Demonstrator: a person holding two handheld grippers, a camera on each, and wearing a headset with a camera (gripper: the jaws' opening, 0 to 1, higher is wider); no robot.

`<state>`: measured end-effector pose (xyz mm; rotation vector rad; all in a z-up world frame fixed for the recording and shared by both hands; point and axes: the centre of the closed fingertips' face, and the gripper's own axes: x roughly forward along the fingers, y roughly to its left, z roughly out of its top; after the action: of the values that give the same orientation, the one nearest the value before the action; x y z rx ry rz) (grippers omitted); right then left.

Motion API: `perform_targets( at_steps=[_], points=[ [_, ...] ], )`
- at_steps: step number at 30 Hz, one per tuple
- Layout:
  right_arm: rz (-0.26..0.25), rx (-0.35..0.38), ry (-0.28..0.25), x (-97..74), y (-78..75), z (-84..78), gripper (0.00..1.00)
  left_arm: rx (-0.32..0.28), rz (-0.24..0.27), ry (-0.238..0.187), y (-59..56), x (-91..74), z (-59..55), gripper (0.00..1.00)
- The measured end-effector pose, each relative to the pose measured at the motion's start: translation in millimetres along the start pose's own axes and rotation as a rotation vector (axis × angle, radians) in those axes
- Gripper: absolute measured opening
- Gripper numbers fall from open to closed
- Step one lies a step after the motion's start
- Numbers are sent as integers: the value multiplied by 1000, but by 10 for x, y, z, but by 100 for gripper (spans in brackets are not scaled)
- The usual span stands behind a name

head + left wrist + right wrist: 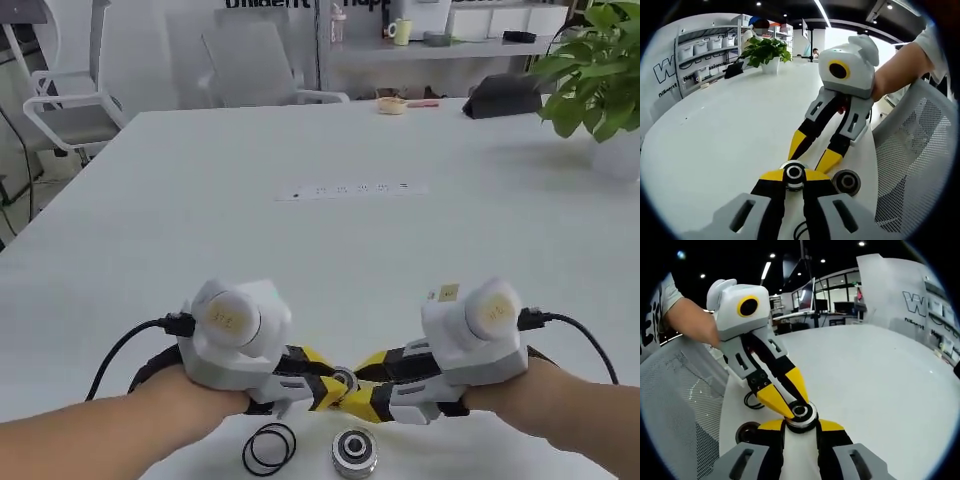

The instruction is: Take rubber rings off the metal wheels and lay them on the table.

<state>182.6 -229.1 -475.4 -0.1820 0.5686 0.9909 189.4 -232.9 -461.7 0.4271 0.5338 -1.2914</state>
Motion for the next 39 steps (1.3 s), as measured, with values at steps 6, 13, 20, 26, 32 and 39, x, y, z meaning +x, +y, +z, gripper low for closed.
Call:
perform_targets(
  at_steps=[6,13,20,26,32,39],
  points=[
    [26,29,4,-11,-10,-20,21,-4,-8,0,0,2,-1,7],
    [56,79,3,-38,-18,-40,18,-8,-9,-3,1,-1,1,7],
    [65,95,9,-48,-29,-67,15,-16,-11,-1,-2,-1,2,7],
    [61,121,19,-72,-36,-95,4,-19,-8,1,-1,-1,3,7],
    [32,169,31,-67,-50,-106,0,-17,-4,6,2,4,5,7],
    [3,382,-27,-125,-148,-59,0,-20,0,7,1,4,4,7]
  ],
)
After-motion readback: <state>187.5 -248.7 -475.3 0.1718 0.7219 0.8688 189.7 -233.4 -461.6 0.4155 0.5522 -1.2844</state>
